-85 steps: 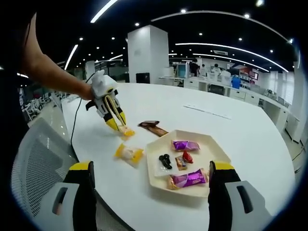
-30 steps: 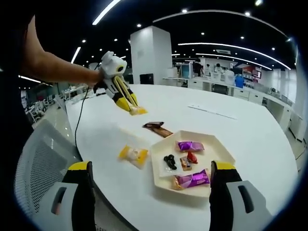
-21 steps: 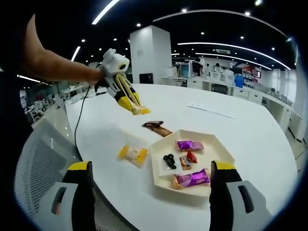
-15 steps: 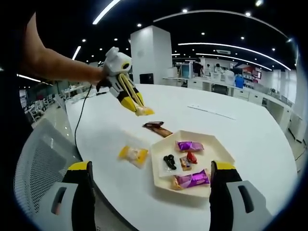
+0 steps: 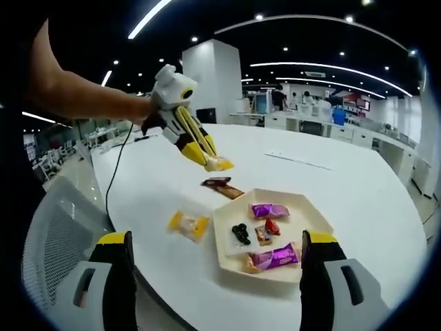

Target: Place the target food into the container with the food tongs after gripping and lifting it, then release it inside without dropping or visibly crushing the food.

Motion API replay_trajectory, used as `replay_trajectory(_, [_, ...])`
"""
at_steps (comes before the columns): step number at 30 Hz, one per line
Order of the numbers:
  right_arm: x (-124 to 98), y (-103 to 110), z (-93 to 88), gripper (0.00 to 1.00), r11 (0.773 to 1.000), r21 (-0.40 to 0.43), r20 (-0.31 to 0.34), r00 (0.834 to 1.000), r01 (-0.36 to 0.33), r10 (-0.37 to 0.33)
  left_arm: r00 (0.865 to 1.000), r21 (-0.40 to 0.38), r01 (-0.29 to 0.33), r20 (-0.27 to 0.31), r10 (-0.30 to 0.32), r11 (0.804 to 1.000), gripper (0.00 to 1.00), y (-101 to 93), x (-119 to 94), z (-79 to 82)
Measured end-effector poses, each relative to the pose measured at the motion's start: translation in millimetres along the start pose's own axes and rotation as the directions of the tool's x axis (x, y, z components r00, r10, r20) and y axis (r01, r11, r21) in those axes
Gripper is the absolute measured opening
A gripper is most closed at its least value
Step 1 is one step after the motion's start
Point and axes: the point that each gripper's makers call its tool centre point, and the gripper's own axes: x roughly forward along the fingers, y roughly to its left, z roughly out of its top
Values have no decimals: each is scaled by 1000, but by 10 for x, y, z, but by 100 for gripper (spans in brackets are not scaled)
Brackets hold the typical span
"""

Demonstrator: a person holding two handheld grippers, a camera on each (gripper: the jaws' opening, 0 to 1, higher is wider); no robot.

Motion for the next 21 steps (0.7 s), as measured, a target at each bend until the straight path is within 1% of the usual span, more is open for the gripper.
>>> replay_trajectory(3, [0,-2,1,100,1000,-1,2,1000,2,-2,1000,14,8,0,-8,1000,18,-46,57,83])
replay_trajectory(9, [-7,-2,8,100,1000,-4,2,1000,7,-7,1000,21,16,-1,-16,1000,18,-64,168,221])
replay_trajectory(16, [-9,-15,9,100,1000,-1,6,1000,13,-13,999,47,37,-3,-37,998,19,-138,338,491])
replay_trajectory(21, [-10,-17,10,100,1000,0,5,1000,15,-15,999,64,43,-4,-43,997,19,-157,416,645])
